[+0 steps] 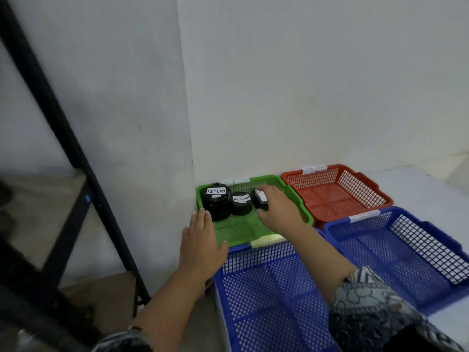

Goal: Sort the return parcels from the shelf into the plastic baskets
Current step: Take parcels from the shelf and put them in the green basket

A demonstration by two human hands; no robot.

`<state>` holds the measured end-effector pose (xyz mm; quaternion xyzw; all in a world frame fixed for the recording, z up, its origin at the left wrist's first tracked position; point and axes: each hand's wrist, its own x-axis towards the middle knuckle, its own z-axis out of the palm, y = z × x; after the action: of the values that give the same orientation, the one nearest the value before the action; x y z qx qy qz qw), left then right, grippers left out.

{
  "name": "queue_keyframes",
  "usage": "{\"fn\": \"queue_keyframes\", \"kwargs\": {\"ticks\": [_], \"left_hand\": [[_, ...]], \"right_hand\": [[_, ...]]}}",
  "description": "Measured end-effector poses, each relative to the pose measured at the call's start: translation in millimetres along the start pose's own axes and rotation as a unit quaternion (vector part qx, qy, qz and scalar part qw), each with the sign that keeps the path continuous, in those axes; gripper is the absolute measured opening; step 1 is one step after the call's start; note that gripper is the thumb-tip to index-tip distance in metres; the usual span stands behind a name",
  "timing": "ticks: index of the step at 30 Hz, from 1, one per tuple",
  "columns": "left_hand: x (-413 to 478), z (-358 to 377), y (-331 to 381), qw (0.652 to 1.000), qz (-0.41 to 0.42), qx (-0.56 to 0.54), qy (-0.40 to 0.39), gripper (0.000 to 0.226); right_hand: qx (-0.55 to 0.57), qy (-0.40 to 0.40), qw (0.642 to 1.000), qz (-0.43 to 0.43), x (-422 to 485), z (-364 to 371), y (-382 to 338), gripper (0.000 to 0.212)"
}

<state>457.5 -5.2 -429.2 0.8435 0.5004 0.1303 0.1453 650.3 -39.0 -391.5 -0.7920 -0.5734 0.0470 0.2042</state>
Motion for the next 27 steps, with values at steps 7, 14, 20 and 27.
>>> {"fn": "queue_keyframes", "kwargs": {"ticks": [7, 14, 20, 27], "left_hand": [[-94, -83, -17, 0.998, 0.038, -0.008, 0.056, 0.076], [-209, -167, -49, 0.984, 0.122, 0.043, 0.123, 0.074], [-276, -244, -83, 0.959, 0.146, 0.043, 0.238, 0.076], [-325, -337, -136, 0.938, 0.092, 0.089, 0.321, 0.073]], "right_hand": [[0.017, 0.071, 0.995, -0.065, -87, -50, -92, 0.062], [0.04, 0.121, 0.985, -0.117, -171, -97, -205, 0.06], [0.062, 0.166, 0.964, -0.198, -217, -131, -312, 0.057], [0.093, 0.198, 0.933, -0.285, -241, -169, -428, 0.056]]}}
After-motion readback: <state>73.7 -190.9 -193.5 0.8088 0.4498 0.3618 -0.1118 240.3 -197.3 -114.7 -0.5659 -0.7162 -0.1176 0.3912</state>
